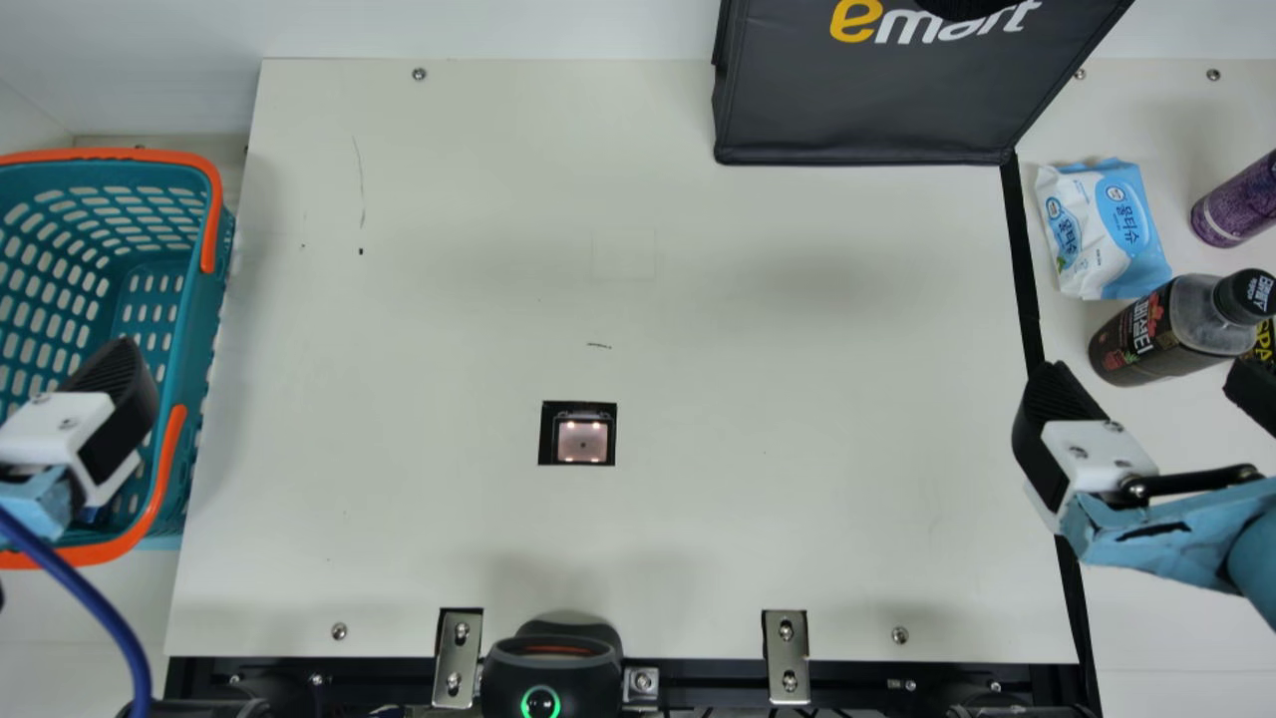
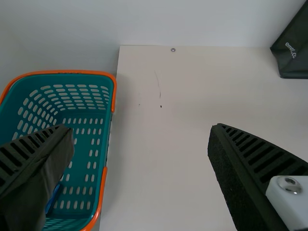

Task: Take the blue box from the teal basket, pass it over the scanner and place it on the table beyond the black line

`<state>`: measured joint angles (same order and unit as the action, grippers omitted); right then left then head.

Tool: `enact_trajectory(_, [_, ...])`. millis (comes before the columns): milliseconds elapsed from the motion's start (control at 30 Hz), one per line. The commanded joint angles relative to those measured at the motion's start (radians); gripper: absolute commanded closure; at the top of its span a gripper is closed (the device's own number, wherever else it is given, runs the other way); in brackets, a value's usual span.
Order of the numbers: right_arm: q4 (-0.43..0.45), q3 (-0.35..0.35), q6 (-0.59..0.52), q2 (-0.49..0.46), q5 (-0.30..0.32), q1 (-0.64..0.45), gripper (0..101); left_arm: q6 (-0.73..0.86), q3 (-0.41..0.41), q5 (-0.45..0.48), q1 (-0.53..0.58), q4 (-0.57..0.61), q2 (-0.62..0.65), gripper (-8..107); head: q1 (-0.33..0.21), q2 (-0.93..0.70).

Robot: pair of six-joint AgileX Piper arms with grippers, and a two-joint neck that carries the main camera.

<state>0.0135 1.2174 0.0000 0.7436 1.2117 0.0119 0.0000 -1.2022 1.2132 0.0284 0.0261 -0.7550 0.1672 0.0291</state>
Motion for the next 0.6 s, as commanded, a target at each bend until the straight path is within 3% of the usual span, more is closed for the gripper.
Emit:
enact_trajectory(0, [0.000, 0.000, 0.000, 0.000, 0.000, 0.000, 6, 0.000, 0.000, 0.000, 0.000, 0.000, 0.000, 9, -0.029, -0.025])
enact_trajectory(467, [0.000, 0.000, 0.000, 0.000, 0.000, 0.000, 6, 0.000, 0.000, 0.000, 0.000, 0.000, 0.000, 9, -0.029, -0.351])
enact_trajectory(567, [0.000, 0.000, 0.000, 0.000, 0.000, 0.000, 6, 0.000, 0.000, 0.000, 0.000, 0.000, 0.000, 9, -0.029, -0.351])
